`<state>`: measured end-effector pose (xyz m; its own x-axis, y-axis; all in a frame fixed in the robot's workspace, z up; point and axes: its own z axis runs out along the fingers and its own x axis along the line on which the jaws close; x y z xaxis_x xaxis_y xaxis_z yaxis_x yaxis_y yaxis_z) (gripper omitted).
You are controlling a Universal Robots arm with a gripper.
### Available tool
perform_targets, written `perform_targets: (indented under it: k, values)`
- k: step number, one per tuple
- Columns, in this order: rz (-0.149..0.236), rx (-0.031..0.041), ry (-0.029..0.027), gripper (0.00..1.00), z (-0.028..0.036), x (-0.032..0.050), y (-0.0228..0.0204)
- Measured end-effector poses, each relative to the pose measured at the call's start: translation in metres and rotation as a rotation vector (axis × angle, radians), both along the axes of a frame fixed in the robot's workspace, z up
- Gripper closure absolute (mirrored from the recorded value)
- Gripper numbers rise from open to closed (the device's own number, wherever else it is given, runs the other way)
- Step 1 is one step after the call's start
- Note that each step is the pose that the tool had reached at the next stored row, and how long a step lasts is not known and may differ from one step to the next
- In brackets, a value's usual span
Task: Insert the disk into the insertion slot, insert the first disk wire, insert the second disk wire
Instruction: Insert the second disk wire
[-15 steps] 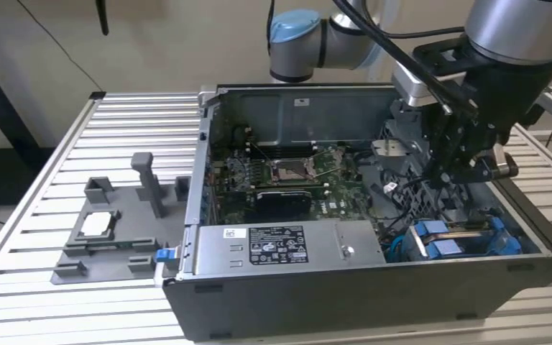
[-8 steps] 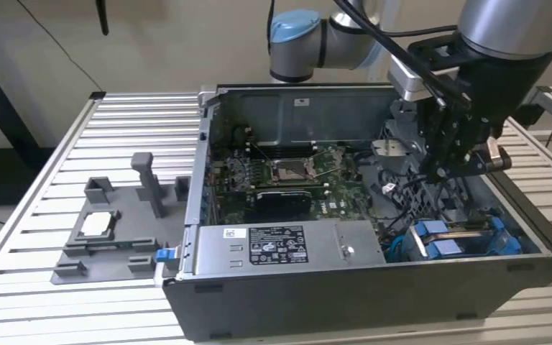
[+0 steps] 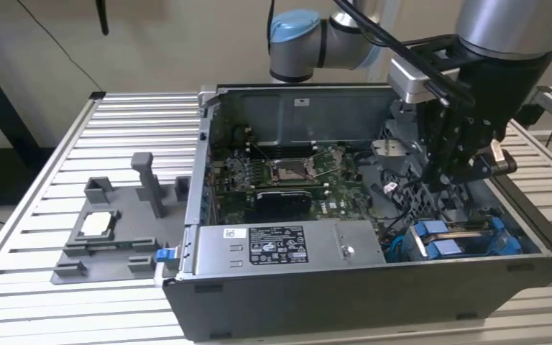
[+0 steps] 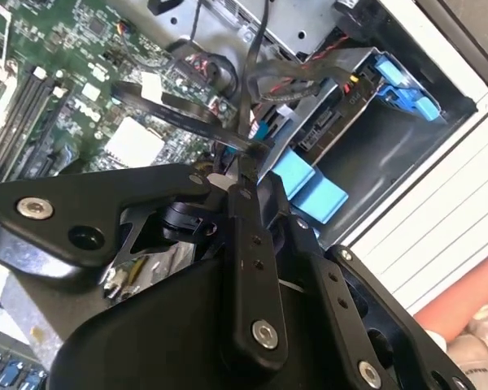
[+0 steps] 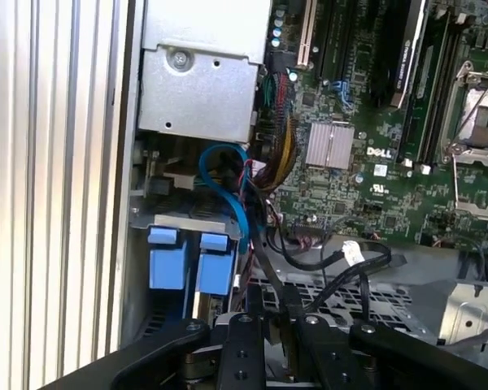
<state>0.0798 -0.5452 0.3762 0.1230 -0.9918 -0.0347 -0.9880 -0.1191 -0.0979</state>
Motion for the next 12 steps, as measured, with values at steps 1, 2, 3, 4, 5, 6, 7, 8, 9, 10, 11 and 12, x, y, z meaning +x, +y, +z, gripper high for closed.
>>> perform_targets:
  k: [1, 2, 3, 4, 5, 6, 7, 8, 9, 10, 11, 12]
  values:
    - [0.003, -0.0053, -0.0001, 0.76, -0.0004, 0.0, 0.0012]
    - [0.005, -0.0099, -0.0003, 0.76, -0.0011, 0.0, 0.0024]
    - [0.006, -0.013, -0.0011, 0.76, -0.0018, 0.0, 0.0037]
    - [0.007, -0.0141, -0.0021, 0.76, -0.0022, 0.0, 0.0048]
    - [0.008, -0.0145, -0.0026, 0.76, -0.0024, 0.0001, 0.0055]
    - [0.009, -0.0152, -0.0026, 0.76, -0.0025, 0.0001, 0.0059]
    - [0.009, -0.0166, -0.0027, 0.76, -0.0024, 0.0001, 0.0061]
    - [0.01, -0.0173, -0.0027, 0.76, -0.0024, 0.0001, 0.0061]
    - [0.01, -0.0177, -0.0025, 0.76, -0.0014, 0.0002, 0.0061]
    - [0.01, -0.0179, -0.0023, 0.76, 0.0, 0.0002, 0.0061]
    - [0.01, -0.0179, -0.0022, 0.76, 0.001, 0.0003, 0.0061]
    - [0.01, -0.0179, -0.0021, 0.76, 0.0015, 0.0004, 0.0061]
